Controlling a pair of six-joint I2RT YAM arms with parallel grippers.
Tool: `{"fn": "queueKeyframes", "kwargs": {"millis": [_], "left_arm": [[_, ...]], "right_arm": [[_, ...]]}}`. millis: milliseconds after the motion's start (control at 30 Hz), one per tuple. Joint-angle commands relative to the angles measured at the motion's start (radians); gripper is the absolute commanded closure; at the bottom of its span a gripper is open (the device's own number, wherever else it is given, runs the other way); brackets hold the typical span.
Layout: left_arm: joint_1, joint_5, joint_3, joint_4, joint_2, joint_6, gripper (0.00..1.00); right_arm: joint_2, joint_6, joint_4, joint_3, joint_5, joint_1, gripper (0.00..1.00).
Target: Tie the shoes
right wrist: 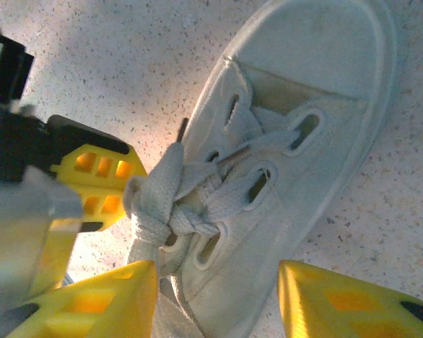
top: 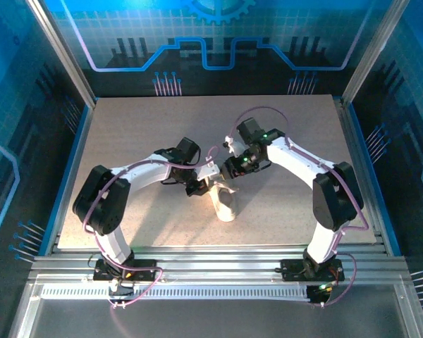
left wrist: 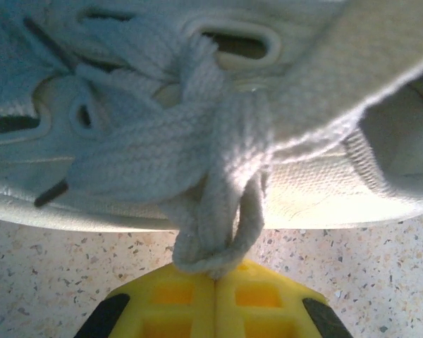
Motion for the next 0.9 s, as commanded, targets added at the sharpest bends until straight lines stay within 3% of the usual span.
{"fn": "queueKeyframes", "kwargs": {"millis": [0,267,867], "left_arm": [[-0.017,0.035,-0.013,0.047,-0.049,0.0,1.0],[-0.018,0.04,-0.009,0.109,-0.052,-0.034,1.0],[-0.021,0.058,0.002,0.13,-0.064,-0.026,1.0]], "right_arm": [[-0.04,0.06,0.048,-0.028,-0.023,-0.019,0.52],[-0.12,0.15,0.238,-0.192,-0.163,-0.04,0.51],[-0.123,0.12,0.273,-0.288,-0.157,-0.05,0.51]]}}
